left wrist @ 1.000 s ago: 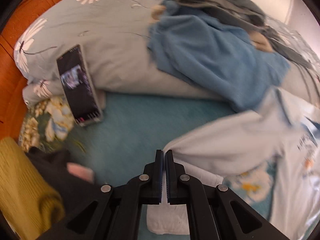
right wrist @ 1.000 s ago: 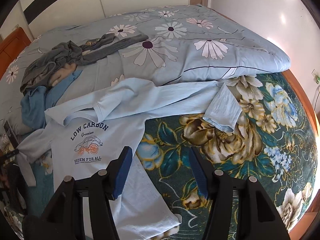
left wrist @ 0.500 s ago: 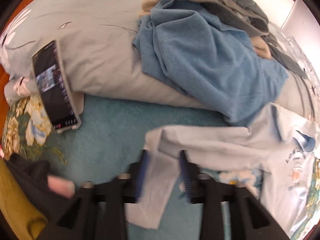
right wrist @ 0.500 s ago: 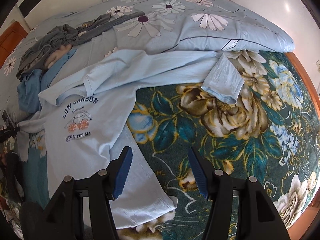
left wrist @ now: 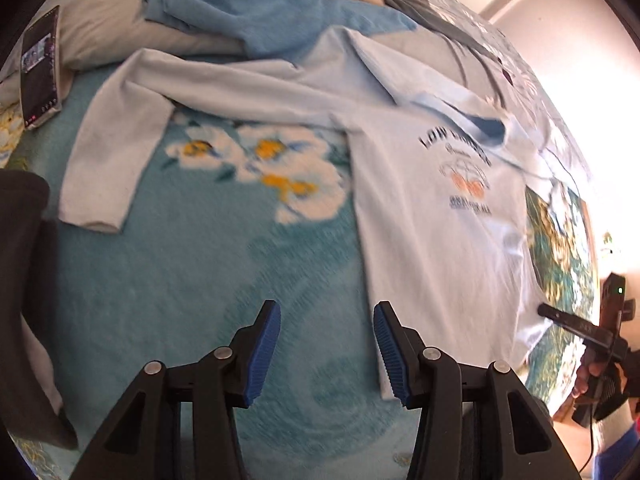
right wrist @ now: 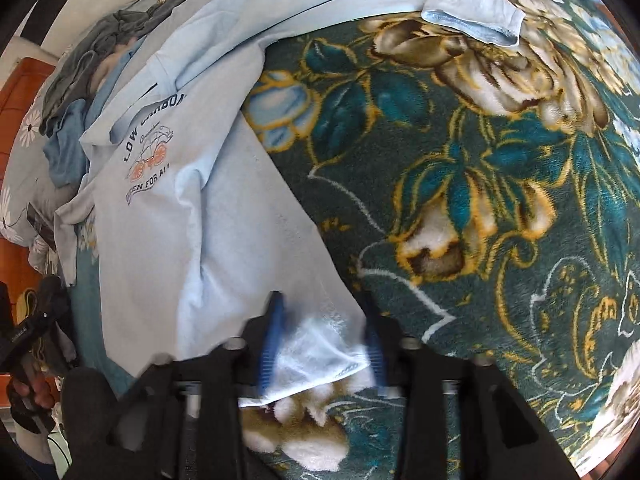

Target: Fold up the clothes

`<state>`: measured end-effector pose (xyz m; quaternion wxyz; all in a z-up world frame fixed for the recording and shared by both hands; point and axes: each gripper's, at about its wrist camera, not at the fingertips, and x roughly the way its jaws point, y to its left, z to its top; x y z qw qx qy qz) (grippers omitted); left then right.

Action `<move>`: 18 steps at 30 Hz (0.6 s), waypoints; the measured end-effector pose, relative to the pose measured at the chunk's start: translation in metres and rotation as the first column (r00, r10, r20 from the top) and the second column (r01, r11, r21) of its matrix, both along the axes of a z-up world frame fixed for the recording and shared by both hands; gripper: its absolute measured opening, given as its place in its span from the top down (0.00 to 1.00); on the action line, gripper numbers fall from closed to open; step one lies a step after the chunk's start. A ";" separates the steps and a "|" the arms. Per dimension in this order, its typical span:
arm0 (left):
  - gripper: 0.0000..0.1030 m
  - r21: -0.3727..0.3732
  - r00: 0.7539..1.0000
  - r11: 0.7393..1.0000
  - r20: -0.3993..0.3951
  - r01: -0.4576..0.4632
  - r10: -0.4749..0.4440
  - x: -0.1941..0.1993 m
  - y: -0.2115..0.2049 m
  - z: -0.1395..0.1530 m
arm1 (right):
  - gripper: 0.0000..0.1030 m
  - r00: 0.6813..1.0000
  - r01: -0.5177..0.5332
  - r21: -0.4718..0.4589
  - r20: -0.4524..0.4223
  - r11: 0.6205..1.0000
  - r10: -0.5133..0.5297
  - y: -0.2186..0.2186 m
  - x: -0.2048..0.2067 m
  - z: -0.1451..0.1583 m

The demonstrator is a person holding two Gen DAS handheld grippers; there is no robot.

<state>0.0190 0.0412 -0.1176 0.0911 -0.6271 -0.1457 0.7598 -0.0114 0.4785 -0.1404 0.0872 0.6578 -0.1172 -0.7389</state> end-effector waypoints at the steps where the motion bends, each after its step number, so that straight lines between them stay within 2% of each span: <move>1: 0.49 0.010 1.000 1.000 0.007 0.001 -0.001 0.003 0.004 -0.001 | 0.92 1.000 -0.007 0.000 -0.007 1.000 0.007 -0.001 0.004 0.005; 3: 0.48 0.035 1.000 0.999 0.024 0.000 0.000 0.008 0.010 -0.005 | 0.93 0.999 -0.008 0.000 -0.046 1.000 0.008 0.000 0.014 0.021; 5: 0.48 0.070 0.999 0.998 0.043 -0.004 0.001 0.010 0.015 -0.013 | 0.94 0.995 0.048 -0.004 -0.084 0.999 -0.049 0.018 0.023 0.034; 8: 0.48 0.092 0.997 0.996 0.072 0.009 -0.016 0.012 0.030 -0.025 | 0.94 0.987 0.158 0.010 -0.028 0.987 -0.158 0.050 0.037 0.025; 11: 0.48 0.115 0.994 0.993 0.108 0.008 -0.020 0.014 0.042 -0.040 | 0.94 0.982 0.191 0.015 -0.005 0.981 -0.191 0.064 0.052 0.022; 14: 0.48 0.196 0.987 0.981 0.157 -0.005 -0.027 0.018 0.052 -0.054 | 0.94 0.980 0.197 -0.010 -0.002 0.980 -0.197 0.066 0.058 0.024; 15: 0.48 0.200 0.983 0.980 0.180 -0.005 -0.032 0.021 0.056 -0.058 | 0.94 0.981 0.193 -0.008 -0.005 0.981 -0.193 0.065 0.058 0.026; 18: 0.48 0.212 0.984 0.977 0.175 0.006 -0.044 0.031 0.061 -0.058 | 0.94 0.986 0.167 0.010 -0.010 0.986 -0.166 0.060 0.056 0.030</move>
